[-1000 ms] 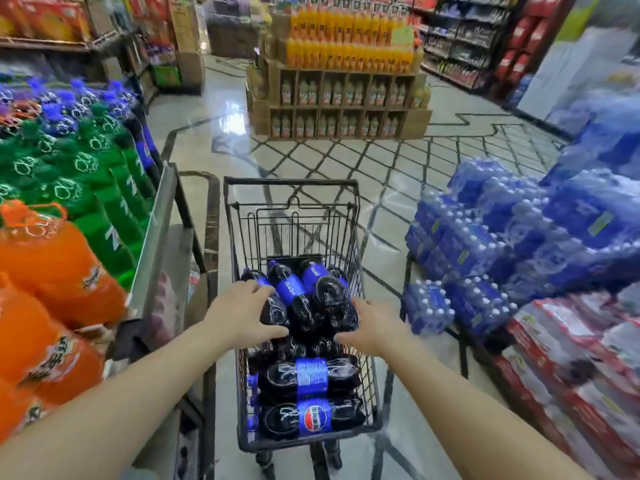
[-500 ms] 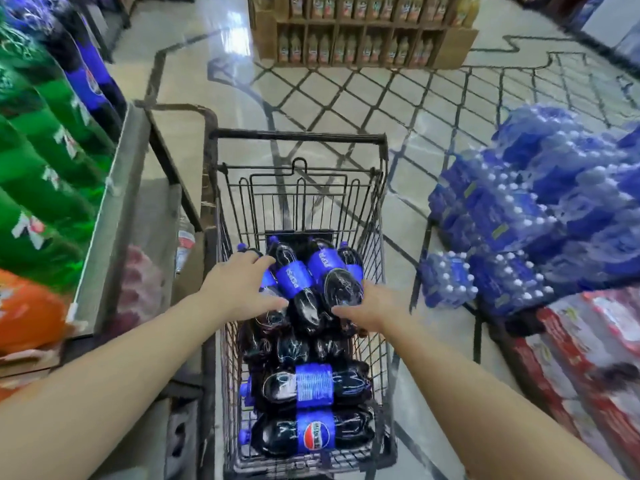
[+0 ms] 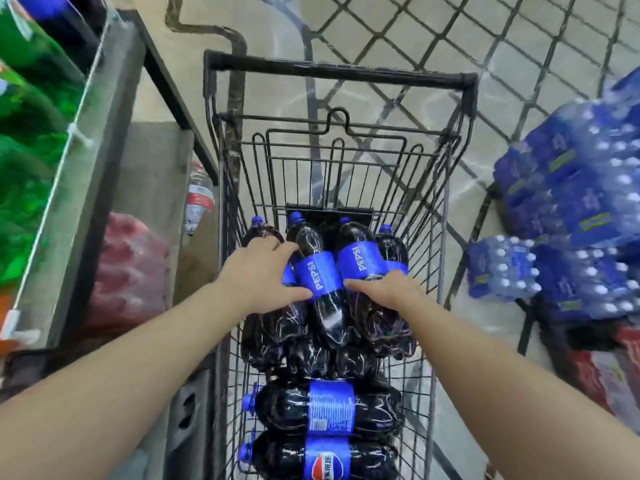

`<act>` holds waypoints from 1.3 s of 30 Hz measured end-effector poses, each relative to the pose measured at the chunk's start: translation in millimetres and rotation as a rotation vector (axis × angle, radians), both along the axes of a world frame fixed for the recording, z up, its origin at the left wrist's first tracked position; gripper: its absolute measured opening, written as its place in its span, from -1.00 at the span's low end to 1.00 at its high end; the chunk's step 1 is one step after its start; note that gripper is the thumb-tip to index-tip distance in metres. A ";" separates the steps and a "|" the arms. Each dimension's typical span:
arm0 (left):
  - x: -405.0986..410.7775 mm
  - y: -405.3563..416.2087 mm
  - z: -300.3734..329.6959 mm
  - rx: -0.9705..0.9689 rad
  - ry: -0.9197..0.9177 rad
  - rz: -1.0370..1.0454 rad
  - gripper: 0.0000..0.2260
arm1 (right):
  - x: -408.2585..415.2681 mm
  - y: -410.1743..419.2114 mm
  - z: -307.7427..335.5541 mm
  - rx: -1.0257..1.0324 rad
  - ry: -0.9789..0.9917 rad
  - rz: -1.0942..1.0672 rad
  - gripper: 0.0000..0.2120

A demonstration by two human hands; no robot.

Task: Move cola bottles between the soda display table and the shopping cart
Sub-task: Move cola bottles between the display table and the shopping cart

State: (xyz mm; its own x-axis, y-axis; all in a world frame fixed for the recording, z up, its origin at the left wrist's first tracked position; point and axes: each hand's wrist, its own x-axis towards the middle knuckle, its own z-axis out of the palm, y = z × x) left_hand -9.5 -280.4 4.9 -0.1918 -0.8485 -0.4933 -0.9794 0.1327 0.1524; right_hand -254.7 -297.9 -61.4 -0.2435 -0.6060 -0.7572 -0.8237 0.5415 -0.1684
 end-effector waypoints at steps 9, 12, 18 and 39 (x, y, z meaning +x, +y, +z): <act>-22.1 5.8 -41.5 0.134 0.061 0.060 -0.16 | -4.2 1.0 -13.7 -0.070 -0.093 -0.140 -0.43; -45.0 -4.8 -54.8 0.191 0.200 0.197 -0.15 | -4.9 21.1 -12.9 -0.101 -0.069 -0.163 -0.40; -89.8 -44.7 -76.2 0.349 0.639 0.660 -0.21 | -9.6 65.1 -19.0 -0.239 -0.092 -0.185 -0.25; -107.2 -29.5 -87.5 0.177 1.208 1.195 -0.66 | -6.0 102.2 -20.4 -0.374 -0.216 -0.058 -0.04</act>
